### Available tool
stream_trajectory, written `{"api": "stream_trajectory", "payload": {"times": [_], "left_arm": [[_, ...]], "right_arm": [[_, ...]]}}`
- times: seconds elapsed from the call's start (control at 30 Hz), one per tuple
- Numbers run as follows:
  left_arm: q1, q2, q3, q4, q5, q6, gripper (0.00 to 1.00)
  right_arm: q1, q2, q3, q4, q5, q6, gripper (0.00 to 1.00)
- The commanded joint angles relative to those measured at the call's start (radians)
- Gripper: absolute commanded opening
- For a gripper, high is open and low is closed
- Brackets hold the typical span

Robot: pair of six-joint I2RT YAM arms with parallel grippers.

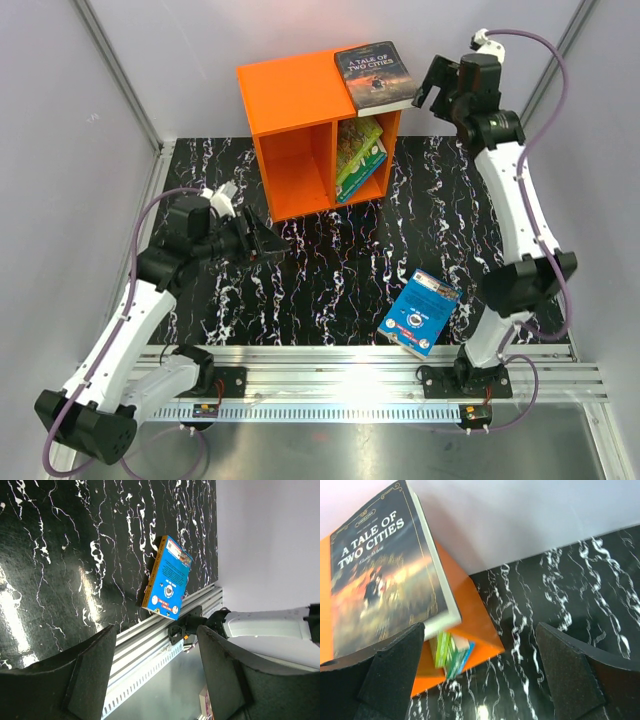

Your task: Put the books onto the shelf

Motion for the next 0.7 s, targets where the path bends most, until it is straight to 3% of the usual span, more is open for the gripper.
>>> {"api": "stream_trajectory", "payload": {"times": [0.0,0.07,0.17,0.33,0.47,0.57,0.67], "left_arm": [[-0.008,0.000,-0.003,0.059,0.050,0.017,0.68],[-0.023,0.019,-0.005,0.073,0.052,0.033,0.69],[-0.064,0.069,-0.019,0.100,0.033,0.053,0.69],[-0.228,0.218,-0.013,0.154,-0.022,0.079,0.69],[-0.400,0.408,0.047,0.209,-0.072,0.096,0.73],[-0.482,0.573,0.099,0.279,-0.031,0.073,0.76],[-0.532,0.713,0.167,0.324,-0.008,0.065,0.79]], "right_arm": [[0.006,-0.184,-0.102,0.004,0.110,0.060,1.00],[0.000,-0.258,-0.160,-0.112,0.115,0.113,1.00],[-0.013,-0.361,-0.333,-0.240,-0.011,0.194,1.00],[-0.013,-0.616,-0.850,-0.331,-0.127,0.465,1.00],[-0.014,-0.947,-1.248,-0.402,-0.212,0.702,1.00],[-0.013,-1.084,-1.367,-0.485,-0.239,0.789,1.00],[-0.014,-1.118,-1.415,-0.533,-0.264,0.794,1.00]]}}
